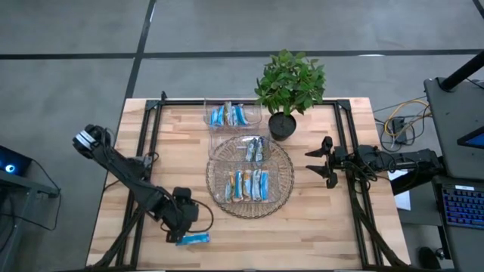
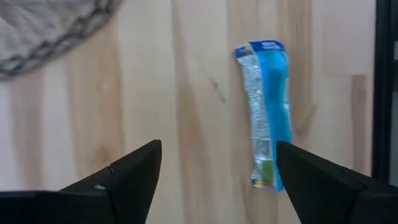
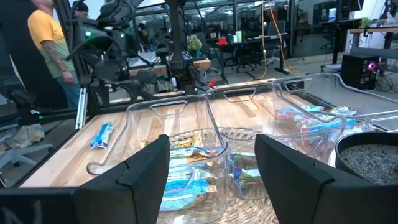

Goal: Pick and place Granola Bars by type
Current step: Put the blue granola bar into the middle transparent bin

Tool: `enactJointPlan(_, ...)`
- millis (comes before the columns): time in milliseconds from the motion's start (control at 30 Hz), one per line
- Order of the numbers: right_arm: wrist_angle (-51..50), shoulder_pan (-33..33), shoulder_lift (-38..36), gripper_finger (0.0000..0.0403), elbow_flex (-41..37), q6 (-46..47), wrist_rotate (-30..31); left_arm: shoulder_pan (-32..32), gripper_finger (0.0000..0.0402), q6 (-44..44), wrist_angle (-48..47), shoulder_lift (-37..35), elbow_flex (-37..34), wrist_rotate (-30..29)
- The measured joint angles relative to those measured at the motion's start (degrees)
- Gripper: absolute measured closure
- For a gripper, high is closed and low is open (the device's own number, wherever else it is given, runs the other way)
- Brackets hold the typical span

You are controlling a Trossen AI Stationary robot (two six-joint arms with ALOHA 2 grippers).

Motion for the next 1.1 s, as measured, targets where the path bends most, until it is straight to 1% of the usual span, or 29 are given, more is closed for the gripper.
enactJointPlan(233, 0.0, 0.0, 0.0, 0.0179, 0.0, 0.0, 0.0, -3.1, 0.0106, -4.4, 3.0, 3.3, 0.3, 0.6)
enactJointPlan(467, 0.0, 0.0, 0.0, 0.0179, 0.0, 0.0, 0.0, -4.8, 0.0106, -7.6, 5.5, 6.4, 0.0, 3.3)
enactJointPlan(633, 0.0, 0.0, 0.0, 0.0179, 0.0, 0.0, 0.0, -6.0, 0.0106, -8.3, 8.5, 9.2, 0.0, 4.6)
enactJointPlan(800, 0.0, 0.0, 0.0, 0.0179, 0.0, 0.0, 0.0, -6.1, 0.0106, -8.8, 8.9, 11.0, 0.0, 4.5)
enactJointPlan(967, 0.0, 0.0, 0.0, 0.0179, 0.0, 0.0, 0.0, -6.1, 0.0107, -8.8, 12.4, 12.9, -0.1, 4.4)
enactJointPlan(1100, 0.0, 0.0, 0.0, 0.0179, 0.0, 0.0, 0.0, -6.1, 0.0113, -9.2, 12.9, 13.4, -0.1, 4.2)
